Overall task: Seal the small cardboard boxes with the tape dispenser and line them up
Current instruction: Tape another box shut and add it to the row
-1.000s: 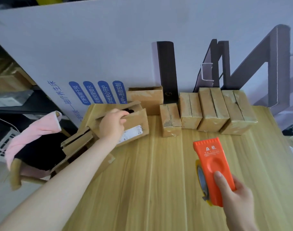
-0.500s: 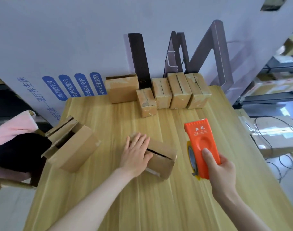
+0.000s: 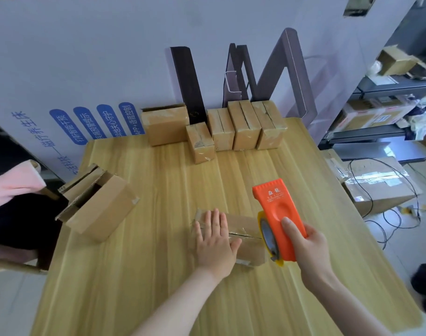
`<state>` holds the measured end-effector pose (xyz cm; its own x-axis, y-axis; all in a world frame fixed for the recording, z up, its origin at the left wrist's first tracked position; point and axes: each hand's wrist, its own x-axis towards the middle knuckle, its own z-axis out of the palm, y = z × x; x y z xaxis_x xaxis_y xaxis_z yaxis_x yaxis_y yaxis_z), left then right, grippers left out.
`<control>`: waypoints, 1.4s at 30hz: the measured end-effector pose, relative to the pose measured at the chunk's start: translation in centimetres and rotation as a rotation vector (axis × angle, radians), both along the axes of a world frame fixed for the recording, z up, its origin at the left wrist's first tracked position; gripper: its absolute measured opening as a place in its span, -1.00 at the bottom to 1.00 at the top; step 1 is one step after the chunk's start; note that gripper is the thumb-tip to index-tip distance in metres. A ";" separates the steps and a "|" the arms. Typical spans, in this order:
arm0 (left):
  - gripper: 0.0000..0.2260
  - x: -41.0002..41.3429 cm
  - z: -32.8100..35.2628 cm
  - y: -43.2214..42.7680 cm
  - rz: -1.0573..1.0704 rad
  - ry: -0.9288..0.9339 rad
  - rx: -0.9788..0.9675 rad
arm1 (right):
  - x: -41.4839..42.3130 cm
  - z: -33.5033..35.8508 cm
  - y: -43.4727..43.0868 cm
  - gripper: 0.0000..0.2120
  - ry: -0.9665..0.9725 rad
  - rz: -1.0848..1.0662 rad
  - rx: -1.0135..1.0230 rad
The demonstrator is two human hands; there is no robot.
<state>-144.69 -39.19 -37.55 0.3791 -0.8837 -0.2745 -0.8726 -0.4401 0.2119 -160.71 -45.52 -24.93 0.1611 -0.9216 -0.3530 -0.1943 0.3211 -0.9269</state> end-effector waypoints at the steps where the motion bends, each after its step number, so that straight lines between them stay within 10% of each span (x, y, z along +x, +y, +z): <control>1: -0.33 0.0 0.2 0.0 0.005 0.000 0.014 | 0.0 0.1 -0.3 -0.74 0.006 0.024 0.002; 14: -0.73 2.8 7.7 -0.6 0.506 0.683 -0.507 | -0.7 3.7 -3.1 -0.76 -0.048 0.362 -0.023; 21: -0.58 5.0 17.8 -2.3 0.524 1.361 -0.341 | 0.3 5.3 -3.9 -0.77 0.072 0.525 -0.127; 42: -0.91 7.1 18.1 -0.4 0.753 1.262 -0.400 | 2.4 6.5 -3.4 -0.87 0.431 0.745 -0.478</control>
<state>-137.59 -39.61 -19.41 0.4690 -0.6904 -0.5508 0.3591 -0.4207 0.8331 -158.28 -48.88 -18.43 0.7040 -0.6973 -0.1346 -0.5465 -0.4109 -0.7297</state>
